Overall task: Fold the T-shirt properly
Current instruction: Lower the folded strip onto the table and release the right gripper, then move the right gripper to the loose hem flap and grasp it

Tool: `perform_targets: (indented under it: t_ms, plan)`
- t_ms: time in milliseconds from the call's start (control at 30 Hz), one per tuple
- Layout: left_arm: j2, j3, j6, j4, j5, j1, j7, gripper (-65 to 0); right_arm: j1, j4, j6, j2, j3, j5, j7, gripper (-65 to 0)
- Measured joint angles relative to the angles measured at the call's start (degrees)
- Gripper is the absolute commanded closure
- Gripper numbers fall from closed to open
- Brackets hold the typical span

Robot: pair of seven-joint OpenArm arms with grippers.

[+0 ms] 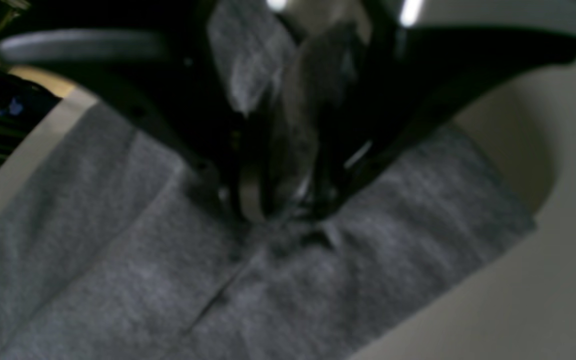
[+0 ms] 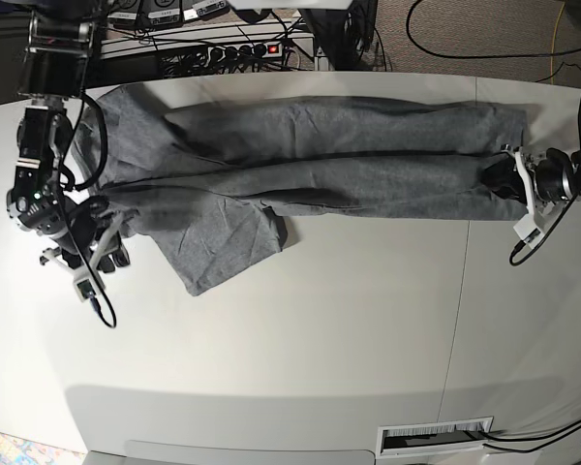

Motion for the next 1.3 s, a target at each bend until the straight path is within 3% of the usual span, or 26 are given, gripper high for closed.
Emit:
perform_targets:
  t_ms: [267,400,733,900,1067,1133,1233,1300]
  plan:
    - [0.81,0.00,0.00,0.02,-0.26,0.11,-0.22,-16.7,7.85,-10.91,-0.07,-5.07,0.00,-0.09,1.42,-17.0]
    - [0.81,0.00,0.00,0.02,-0.24,0.22,-0.37,-16.7,10.25,-16.87,-0.22,-5.99,0.13,-4.85,3.26,-17.0]
    - [0.81,0.00,-0.02,0.04,-0.24,0.22,-0.37,-16.7,11.30,-25.18,-0.26,-6.10,-9.01,-9.14,9.33,-17.0]
    - [0.81,0.00,-0.02,0.04,-0.26,0.24,-0.37,-16.7,12.13,-25.18,-0.50,-5.99,-14.43,-10.01,10.27,-17.0]
    - [0.81,0.00,-0.02,0.04,-0.26,0.24,-0.37,-16.7,12.33,-25.09,-0.52,-5.95,-15.82,-9.94,10.36,-16.8]
    - [0.81,0.00,-0.02,0.04,-0.26,0.24,-0.37,-16.7,12.35,-25.09,-0.55,-5.97,-15.82,-9.62,9.77,-13.1]
    - [0.81,0.00,-0.02,0.04,-0.24,0.24,-0.37,-16.7,12.37,-24.85,-0.44,-6.01,-15.91,-8.46,7.61,-2.3]
    - [0.81,0.00,-0.02,0.04,-0.26,0.24,-0.39,-16.7,12.55,-24.83,-0.44,-6.10,-16.04,-8.15,6.32,0.0]
